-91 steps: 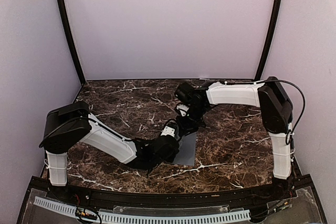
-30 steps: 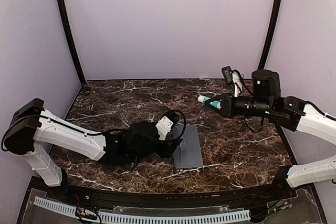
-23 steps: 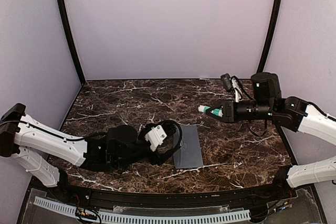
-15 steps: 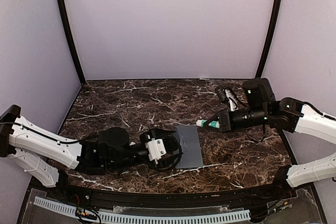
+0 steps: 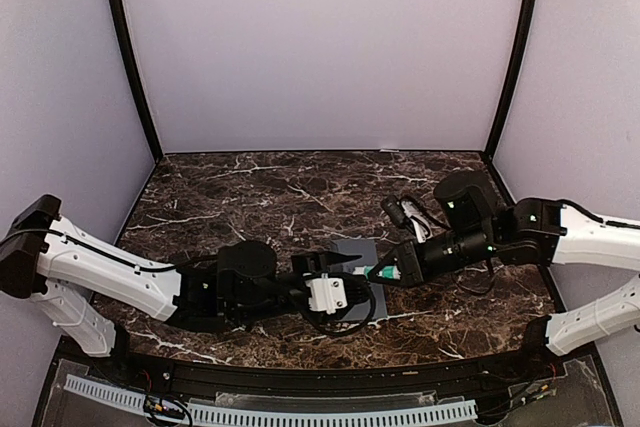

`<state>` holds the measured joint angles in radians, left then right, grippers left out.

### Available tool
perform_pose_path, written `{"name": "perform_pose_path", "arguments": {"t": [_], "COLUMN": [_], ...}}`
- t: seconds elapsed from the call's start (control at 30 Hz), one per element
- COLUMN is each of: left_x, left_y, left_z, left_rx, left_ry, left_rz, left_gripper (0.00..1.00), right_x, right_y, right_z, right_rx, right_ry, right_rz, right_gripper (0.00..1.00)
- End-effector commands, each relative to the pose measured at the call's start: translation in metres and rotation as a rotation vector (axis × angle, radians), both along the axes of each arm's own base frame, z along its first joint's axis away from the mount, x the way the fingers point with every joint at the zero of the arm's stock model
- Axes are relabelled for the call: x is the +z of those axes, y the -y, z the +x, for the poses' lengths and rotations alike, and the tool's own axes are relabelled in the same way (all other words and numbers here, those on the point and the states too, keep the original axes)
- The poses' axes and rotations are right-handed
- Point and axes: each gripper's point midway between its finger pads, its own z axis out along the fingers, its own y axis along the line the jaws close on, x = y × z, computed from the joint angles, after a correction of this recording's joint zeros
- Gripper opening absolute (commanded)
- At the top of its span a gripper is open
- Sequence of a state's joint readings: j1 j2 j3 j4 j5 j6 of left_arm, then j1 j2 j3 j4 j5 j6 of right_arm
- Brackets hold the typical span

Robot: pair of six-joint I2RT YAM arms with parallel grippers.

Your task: Place the letter into the envelope and seal it

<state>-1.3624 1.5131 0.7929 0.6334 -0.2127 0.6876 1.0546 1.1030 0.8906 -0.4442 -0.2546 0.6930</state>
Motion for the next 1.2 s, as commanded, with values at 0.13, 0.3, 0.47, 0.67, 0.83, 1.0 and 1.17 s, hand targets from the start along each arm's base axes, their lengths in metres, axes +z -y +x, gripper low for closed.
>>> {"name": "perform_pose_path", "arguments": {"t": [0.13,0.3,0.47,0.67,0.83,1.0,1.17], "left_x": [0.001,-0.007,-0.008,-0.010,-0.014,-0.020,-0.027], "left_y": [0.016,0.016,0.014,0.015,0.012,0.010,0.010], "left_z": [-0.004,0.000,0.003,-0.001,0.000,0.001,-0.003], "left_rx": [-0.031,-0.016,0.006,0.007,0.018,0.040,0.018], "left_ry": [0.019,0.029,0.038,0.052,0.034,-0.025,-0.044], "left_rz": [0.018,0.042,0.047,0.059,0.067,0.082,0.143], "left_gripper": [0.48,0.34,0.19,0.07,0.06,0.05,0.04], "right_x": [0.026,0.032,0.032,0.036,0.054,0.067,0.051], "right_y": [-0.019,-0.020,-0.020,-0.019,0.002,0.029,0.035], "right_z": [-0.008,-0.011,-0.014,-0.018,0.002,0.019,0.015], "right_rx": [0.026,0.034,0.047,0.071,-0.035,-0.156,-0.143], "right_ry": [0.030,0.031,0.021,0.027,0.145,0.259,0.245], "right_rz": [0.075,0.084,0.082,0.086,0.039,0.028,-0.010], "right_gripper": [0.00,0.00,0.00,0.12,0.76,0.84,0.83]}}
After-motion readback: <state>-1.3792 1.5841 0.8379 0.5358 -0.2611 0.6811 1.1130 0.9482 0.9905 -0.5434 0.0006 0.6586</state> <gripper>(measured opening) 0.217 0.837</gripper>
